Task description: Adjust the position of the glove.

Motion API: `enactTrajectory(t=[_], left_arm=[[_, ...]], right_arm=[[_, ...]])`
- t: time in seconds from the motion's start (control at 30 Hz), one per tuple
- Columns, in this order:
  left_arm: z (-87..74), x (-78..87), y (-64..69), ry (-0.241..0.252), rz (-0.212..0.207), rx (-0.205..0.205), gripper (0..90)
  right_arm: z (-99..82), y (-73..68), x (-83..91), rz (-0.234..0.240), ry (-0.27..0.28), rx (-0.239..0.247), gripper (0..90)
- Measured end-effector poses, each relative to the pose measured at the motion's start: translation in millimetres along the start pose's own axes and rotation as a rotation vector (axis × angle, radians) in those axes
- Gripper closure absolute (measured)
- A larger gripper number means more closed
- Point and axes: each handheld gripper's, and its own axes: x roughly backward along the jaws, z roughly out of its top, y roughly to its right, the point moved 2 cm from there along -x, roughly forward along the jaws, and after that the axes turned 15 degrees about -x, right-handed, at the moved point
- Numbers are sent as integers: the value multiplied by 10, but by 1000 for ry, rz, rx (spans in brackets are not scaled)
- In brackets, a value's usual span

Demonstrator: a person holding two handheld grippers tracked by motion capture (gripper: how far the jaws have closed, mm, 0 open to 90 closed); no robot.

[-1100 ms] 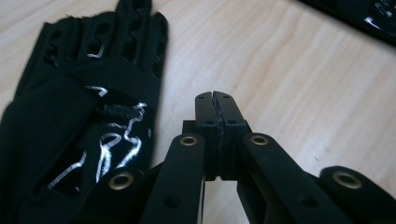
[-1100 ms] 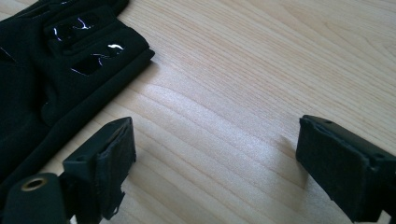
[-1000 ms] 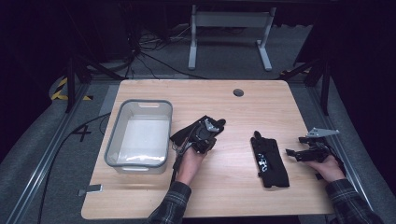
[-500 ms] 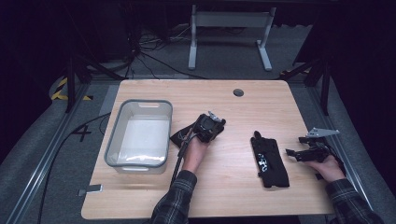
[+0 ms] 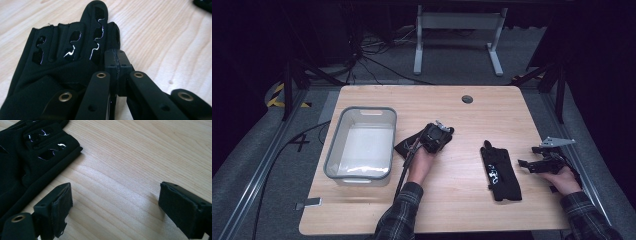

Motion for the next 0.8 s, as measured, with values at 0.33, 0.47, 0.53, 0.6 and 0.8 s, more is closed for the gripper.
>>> enactTrajectory(t=[0.33,0.47,0.53,0.6,0.8], left_arm=[[115,-57,238,31,-88,-35,900],[201,-105,391,44,-124,-61,900],[226,-124,433,52,-139,-65,900],[248,-137,466,55,-145,-74,900],[299,-167,560,65,-158,-86,900]], right_arm=[[0,0,0,0,0,0,124],[0,1,0,0,0,0,124],[0,0,0,0,0,0,124],[0,0,0,0,0,0,124],[0,0,0,0,0,0,124]])
